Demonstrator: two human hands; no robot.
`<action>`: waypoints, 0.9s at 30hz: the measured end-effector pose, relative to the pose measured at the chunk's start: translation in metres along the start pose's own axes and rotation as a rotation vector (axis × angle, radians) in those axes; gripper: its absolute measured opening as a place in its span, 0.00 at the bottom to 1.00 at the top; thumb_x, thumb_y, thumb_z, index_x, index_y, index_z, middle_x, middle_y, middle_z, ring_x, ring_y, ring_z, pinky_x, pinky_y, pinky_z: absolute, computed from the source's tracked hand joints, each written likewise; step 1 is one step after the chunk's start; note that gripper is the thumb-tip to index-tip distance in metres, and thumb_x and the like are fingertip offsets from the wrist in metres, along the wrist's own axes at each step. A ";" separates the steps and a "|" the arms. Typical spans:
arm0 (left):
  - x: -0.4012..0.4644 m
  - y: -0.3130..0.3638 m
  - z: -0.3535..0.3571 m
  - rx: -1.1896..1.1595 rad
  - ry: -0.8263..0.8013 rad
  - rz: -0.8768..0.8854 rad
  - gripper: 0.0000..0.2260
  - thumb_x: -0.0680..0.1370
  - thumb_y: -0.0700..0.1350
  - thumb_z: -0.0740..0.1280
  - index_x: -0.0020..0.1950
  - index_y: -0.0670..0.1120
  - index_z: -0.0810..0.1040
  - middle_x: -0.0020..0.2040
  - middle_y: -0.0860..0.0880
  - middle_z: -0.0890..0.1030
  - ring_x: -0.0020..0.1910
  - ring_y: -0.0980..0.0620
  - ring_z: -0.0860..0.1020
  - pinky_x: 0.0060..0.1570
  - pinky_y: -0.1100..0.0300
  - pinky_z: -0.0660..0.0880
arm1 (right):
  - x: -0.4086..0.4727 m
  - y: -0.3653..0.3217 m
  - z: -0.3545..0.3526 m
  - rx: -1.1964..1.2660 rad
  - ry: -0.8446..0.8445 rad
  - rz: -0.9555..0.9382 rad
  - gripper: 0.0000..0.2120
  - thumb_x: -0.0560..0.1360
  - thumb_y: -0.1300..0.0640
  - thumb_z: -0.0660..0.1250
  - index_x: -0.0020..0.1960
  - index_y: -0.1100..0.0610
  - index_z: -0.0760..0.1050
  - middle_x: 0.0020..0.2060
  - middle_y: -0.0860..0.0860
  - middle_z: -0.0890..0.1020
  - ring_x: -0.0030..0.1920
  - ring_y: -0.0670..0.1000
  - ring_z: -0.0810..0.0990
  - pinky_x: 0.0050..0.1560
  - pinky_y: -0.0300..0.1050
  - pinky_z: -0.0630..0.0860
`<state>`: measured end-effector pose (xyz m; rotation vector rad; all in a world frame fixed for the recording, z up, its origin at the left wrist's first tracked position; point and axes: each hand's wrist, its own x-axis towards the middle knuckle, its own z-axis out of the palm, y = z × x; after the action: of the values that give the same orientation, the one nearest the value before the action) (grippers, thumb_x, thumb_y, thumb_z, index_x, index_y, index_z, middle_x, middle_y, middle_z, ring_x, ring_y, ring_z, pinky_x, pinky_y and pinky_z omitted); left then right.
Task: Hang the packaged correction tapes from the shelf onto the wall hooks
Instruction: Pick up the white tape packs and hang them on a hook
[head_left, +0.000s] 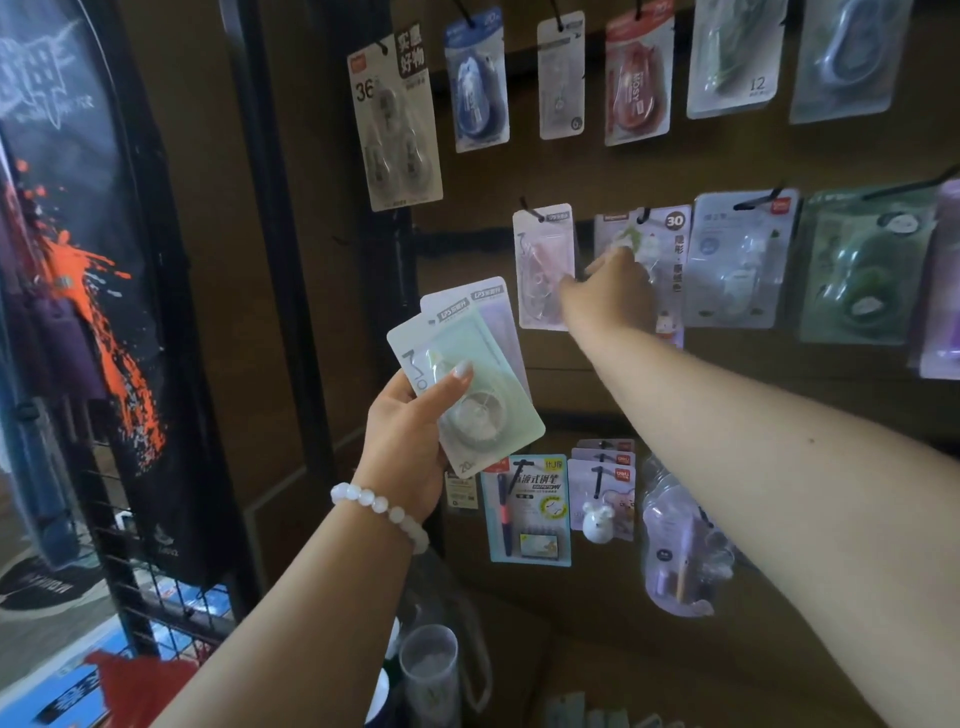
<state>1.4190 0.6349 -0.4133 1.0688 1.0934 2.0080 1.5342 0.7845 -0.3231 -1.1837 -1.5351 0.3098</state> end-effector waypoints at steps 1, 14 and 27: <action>0.001 -0.001 0.000 -0.008 0.001 -0.005 0.20 0.73 0.47 0.72 0.65 0.45 0.78 0.57 0.44 0.84 0.56 0.41 0.83 0.53 0.45 0.80 | -0.009 0.003 -0.001 0.082 -0.045 -0.050 0.15 0.75 0.46 0.65 0.54 0.55 0.71 0.44 0.49 0.77 0.45 0.50 0.78 0.45 0.48 0.78; 0.006 0.005 0.005 -0.082 -0.047 -0.055 0.19 0.79 0.46 0.67 0.68 0.44 0.75 0.63 0.40 0.80 0.61 0.38 0.80 0.61 0.35 0.75 | -0.061 0.022 -0.015 0.683 -0.659 0.073 0.06 0.76 0.57 0.67 0.44 0.59 0.79 0.42 0.52 0.84 0.44 0.49 0.81 0.48 0.37 0.77; 0.004 0.021 0.008 0.044 0.056 0.023 0.14 0.78 0.45 0.69 0.64 0.46 0.77 0.57 0.42 0.83 0.54 0.40 0.83 0.53 0.35 0.79 | -0.028 -0.018 -0.039 0.527 -0.340 0.044 0.10 0.77 0.55 0.66 0.51 0.61 0.79 0.48 0.56 0.82 0.51 0.56 0.79 0.42 0.44 0.75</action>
<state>1.4206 0.6311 -0.3906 1.0573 1.1649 2.0518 1.5546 0.7385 -0.3131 -0.7692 -1.5794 0.9224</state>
